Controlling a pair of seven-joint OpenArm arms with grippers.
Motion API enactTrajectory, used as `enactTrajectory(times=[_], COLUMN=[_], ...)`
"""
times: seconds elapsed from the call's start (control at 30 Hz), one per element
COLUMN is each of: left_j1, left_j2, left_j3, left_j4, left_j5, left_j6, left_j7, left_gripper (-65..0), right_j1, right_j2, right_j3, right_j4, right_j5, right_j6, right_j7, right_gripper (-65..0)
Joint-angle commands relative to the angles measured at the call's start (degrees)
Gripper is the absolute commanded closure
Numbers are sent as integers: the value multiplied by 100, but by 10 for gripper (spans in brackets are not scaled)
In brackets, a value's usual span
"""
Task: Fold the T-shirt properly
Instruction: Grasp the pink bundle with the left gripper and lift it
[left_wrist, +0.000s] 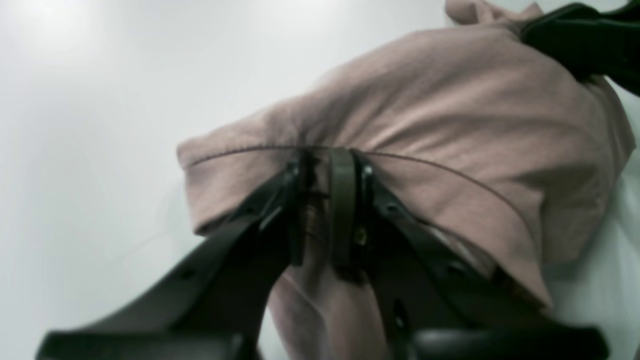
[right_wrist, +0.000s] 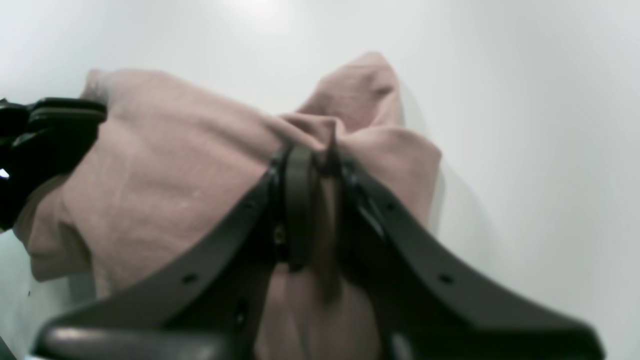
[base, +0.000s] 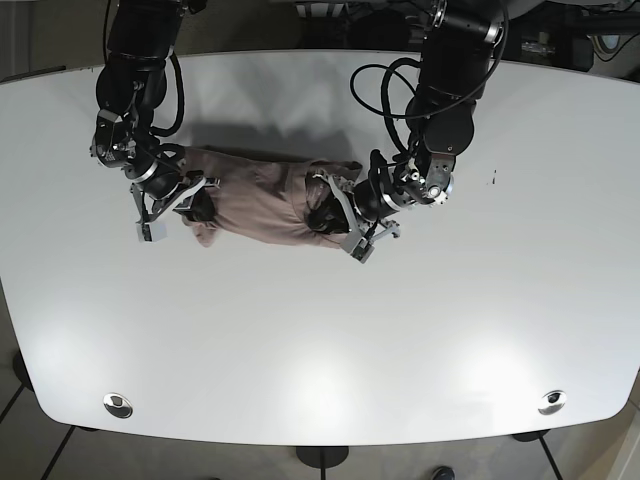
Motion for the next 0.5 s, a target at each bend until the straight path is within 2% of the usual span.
enactTrajectory(times=[0.03, 0.13, 0.2, 0.27, 0.37, 0.5], left_j1=[-40, 127, 382, 664, 1261, 1675], left_j2=[-22, -250, -303, -303, -312, -285], left_j3=[-3, -3, -3, -3, -12, -3], left_j4=[214, 1058, 1867, 2474, 3212, 3036], left_j5=[217, 208, 208, 217, 244, 217], left_j6=[86, 86, 86, 86, 86, 77], left_j7=[246, 281, 571, 844, 1099, 1081], left_gripper=[-60, -60, -60, -60, -60, -60], right_j1=[29, 20, 73, 214, 513, 636], right_j2=[113, 131, 148, 315, 438, 614], right_j3=[19, 28, 28, 28, 19, 19], right_j4=[449, 1003, 1170, 1082, 361, -474], right_j5=[23, 23, -39, -47, -30, -39], right_j6=[-5, -5, -5, -5, -5, 470], right_j7=[-40, -277, -312, -312, -216, 215], right_gripper=[-71, -71, -71, -71, -71, -71])
